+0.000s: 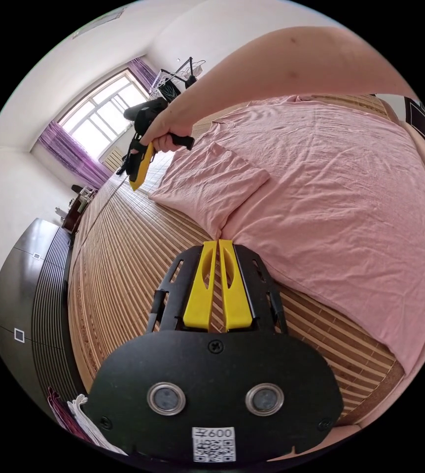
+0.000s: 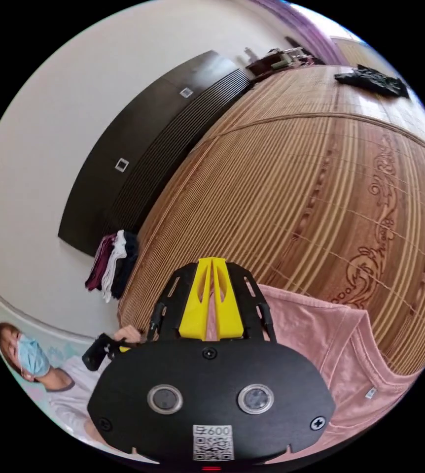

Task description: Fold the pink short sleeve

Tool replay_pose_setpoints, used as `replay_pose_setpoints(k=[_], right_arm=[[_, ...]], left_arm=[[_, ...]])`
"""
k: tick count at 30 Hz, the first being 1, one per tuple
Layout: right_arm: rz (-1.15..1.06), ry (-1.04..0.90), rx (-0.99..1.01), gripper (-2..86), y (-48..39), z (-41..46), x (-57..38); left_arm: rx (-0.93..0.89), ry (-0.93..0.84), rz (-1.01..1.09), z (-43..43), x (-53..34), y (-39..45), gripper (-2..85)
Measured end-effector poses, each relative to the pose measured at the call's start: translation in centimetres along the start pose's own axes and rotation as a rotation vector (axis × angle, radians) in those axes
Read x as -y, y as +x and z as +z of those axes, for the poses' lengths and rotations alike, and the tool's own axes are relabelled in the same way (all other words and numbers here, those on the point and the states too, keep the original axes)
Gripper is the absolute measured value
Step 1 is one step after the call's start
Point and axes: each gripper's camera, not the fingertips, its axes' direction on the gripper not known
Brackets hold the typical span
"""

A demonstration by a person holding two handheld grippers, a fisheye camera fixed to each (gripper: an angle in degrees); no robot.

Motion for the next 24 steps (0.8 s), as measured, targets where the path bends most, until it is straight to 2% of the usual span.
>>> replay_pose_setpoints(k=[2,4,6,10,12,15,18,21,23,24], right_arm=[[-0.098,-0.163,-0.060,-0.9,-1.3,2.7,-1.0],[-0.091,-0.166,-0.117,-0.9,-1.1,3.6,-1.6],[-0.071,-0.114,-0.145,-0.9,-0.5,3.7,-2.2],[0.011,0.235,-0.413,-0.9,-2.0,1.0,-5.5],[-0.064,0.317,-0.397,-0.9,-3.7,0.1,-7.5],[-0.135,0.217,-0.255,-0.9,-6.2,0.6,-10.6],[-0.196,0.177,-0.240,-0.9,-11.3,1.5,-16.7],[-0.250,0.126,-0.321,-0.9,-16.2,3.0,-23.3],[-0.259,0.137,-0.347,-0.9,-18.1,3.6,-27.2],[-0.254,0.147,-0.354,-0.9,-18.2,3.7,-27.7]], left_arm=[[0.009,-0.001,0.005,-0.8,1.1,-0.6,1.6],[0.009,-0.001,0.004,-1.4,1.9,-1.3,1.6],[0.007,-0.001,0.002,-1.9,2.6,-2.2,1.7],[0.038,-0.005,0.012,-3.2,4.4,-4.1,2.1],[0.042,-0.004,0.013,-3.9,5.0,-5.3,2.4],[0.048,0.003,-0.022,-5.0,5.8,-8.5,3.5],[0.019,0.172,-0.165,-9.6,3.7,-15.2,5.8],[-0.089,0.333,-0.432,-12.9,-1.0,-24.7,7.3],[-0.321,0.466,-0.641,-12.5,-4.1,-31.6,4.9],[-0.391,0.481,-0.654,-12.0,-4.0,-32.9,3.9]])
